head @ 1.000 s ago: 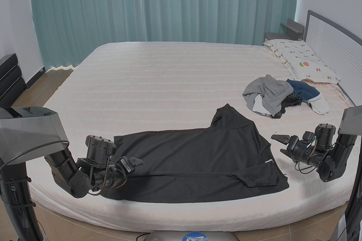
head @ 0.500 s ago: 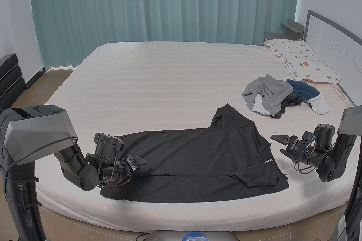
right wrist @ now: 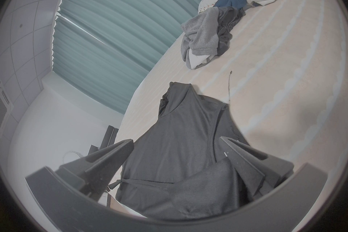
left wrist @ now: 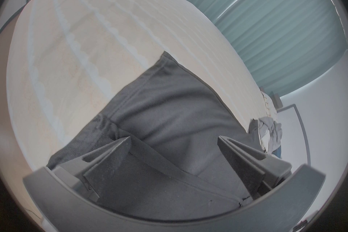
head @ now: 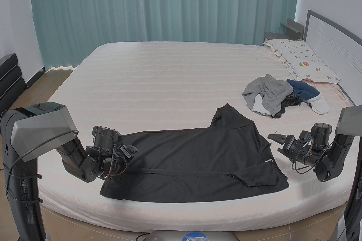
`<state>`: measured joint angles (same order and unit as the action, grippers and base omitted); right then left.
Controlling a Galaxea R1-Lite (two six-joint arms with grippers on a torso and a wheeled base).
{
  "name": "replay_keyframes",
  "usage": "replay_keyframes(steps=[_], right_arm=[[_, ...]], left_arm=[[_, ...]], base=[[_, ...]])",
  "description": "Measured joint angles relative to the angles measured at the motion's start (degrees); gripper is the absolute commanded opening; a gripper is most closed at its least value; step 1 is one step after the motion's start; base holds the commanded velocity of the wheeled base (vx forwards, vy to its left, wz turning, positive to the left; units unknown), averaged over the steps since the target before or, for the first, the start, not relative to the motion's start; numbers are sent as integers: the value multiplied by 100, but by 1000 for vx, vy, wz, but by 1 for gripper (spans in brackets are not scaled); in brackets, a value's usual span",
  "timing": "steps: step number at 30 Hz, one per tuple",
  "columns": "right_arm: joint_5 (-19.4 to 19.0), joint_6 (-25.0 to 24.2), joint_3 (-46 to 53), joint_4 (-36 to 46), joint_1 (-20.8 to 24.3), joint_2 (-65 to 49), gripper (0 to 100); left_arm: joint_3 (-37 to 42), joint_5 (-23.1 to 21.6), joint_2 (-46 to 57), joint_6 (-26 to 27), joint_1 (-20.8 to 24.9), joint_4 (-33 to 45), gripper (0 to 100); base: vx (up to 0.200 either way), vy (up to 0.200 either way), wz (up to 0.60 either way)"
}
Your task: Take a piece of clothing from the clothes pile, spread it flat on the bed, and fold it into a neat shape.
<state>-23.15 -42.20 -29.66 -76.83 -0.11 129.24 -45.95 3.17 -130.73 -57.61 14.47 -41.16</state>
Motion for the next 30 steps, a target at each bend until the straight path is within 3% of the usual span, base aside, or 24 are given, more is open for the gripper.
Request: replay_keyframes(steps=[7, 13, 19, 25, 30], right_arm=[[585, -11, -385, 563, 696, -5, 100], [853, -22, -512, 722, 1309, 41, 100], [1117, -137, -215, 835, 1419, -37, 100], [1501, -934, 550, 736, 1493, -247, 100], [1579, -1152, 1169, 356, 1498, -361, 100]], left_arm=[[-13, -28, 101, -205, -297, -118, 100], [168, -187, 245, -402, -500, -586, 100], [361, -458, 372, -416, -557, -622, 100], [466, -513, 438, -416, -577, -636, 100], [532, -528, 449, -416, -568, -644, 100]], base=[[0, 0, 0], [0, 0, 0], [0, 0, 0], [0, 0, 0], [0, 0, 0]])
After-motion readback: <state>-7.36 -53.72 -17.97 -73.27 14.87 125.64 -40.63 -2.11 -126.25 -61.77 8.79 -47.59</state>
